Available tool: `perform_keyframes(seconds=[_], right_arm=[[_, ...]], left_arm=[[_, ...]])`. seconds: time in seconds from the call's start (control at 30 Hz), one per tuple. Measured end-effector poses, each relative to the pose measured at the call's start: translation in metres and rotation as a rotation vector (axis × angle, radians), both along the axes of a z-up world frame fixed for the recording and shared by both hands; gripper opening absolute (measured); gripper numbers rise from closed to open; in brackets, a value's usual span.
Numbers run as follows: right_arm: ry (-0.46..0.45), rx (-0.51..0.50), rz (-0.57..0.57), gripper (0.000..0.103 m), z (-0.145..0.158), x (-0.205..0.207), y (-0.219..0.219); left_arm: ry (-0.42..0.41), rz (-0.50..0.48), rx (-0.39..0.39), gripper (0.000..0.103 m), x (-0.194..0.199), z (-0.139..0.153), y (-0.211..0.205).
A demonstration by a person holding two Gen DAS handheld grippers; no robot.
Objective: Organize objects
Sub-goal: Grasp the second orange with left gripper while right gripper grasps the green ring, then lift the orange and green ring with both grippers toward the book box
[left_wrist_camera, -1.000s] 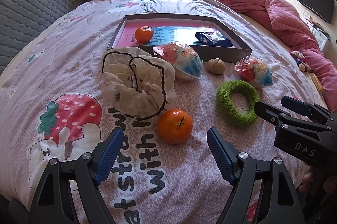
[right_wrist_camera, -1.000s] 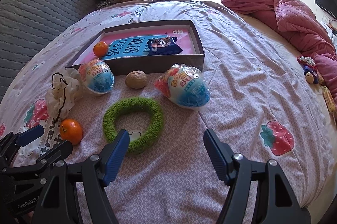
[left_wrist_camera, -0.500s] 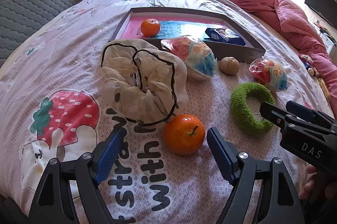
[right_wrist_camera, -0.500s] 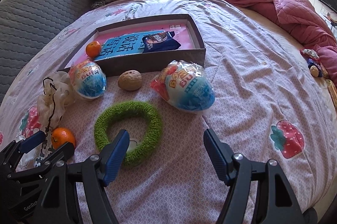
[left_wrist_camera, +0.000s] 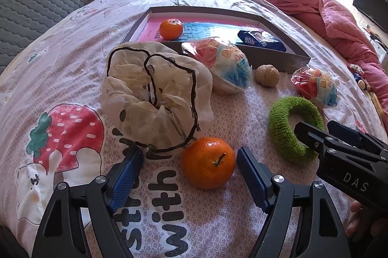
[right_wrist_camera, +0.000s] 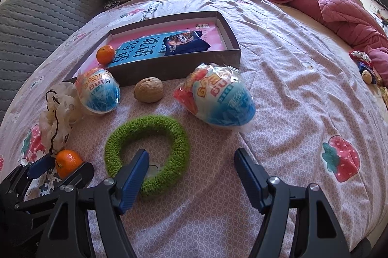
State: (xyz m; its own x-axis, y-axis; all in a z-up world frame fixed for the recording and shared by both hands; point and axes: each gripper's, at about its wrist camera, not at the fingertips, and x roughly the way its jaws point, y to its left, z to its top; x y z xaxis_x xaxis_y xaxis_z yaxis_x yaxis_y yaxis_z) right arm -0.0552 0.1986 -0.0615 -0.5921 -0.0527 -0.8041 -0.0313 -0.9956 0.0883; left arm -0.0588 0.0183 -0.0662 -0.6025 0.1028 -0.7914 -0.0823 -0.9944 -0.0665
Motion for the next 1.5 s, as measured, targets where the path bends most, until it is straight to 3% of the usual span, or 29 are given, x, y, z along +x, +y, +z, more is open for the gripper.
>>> perform_keyframes(seconds=[0.2, 0.3, 0.53, 0.63, 0.77, 1.5], right_arm=[[0.01, 0.025, -0.005, 0.071, -0.004, -0.005, -0.007], [0.017, 0.04, 0.001, 0.064, -0.005, -0.006, -0.01], [0.031, 0.041, 0.023, 0.041, -0.003, -0.003, -0.015], [0.032, 0.023, 0.037, 0.024, -0.002, -0.001, -0.015], [0.034, 0.022, 0.051, 0.017, -0.001, 0.001, -0.017], [0.052, -0.033, 0.079, 0.014, 0.013, 0.031, -0.008]], left_arm=[[0.005, 0.007, -0.005, 0.073, -0.001, -0.001, -0.001], [0.003, 0.0, -0.005, 0.067, -0.002, 0.0, -0.001], [0.008, -0.03, -0.007, 0.04, 0.001, 0.002, 0.006], [0.006, -0.036, -0.014, 0.04, 0.002, 0.003, 0.008], [0.007, -0.044, -0.005, 0.04, 0.004, 0.003, 0.007], [0.002, -0.048, 0.044, 0.039, 0.027, 0.014, -0.005]])
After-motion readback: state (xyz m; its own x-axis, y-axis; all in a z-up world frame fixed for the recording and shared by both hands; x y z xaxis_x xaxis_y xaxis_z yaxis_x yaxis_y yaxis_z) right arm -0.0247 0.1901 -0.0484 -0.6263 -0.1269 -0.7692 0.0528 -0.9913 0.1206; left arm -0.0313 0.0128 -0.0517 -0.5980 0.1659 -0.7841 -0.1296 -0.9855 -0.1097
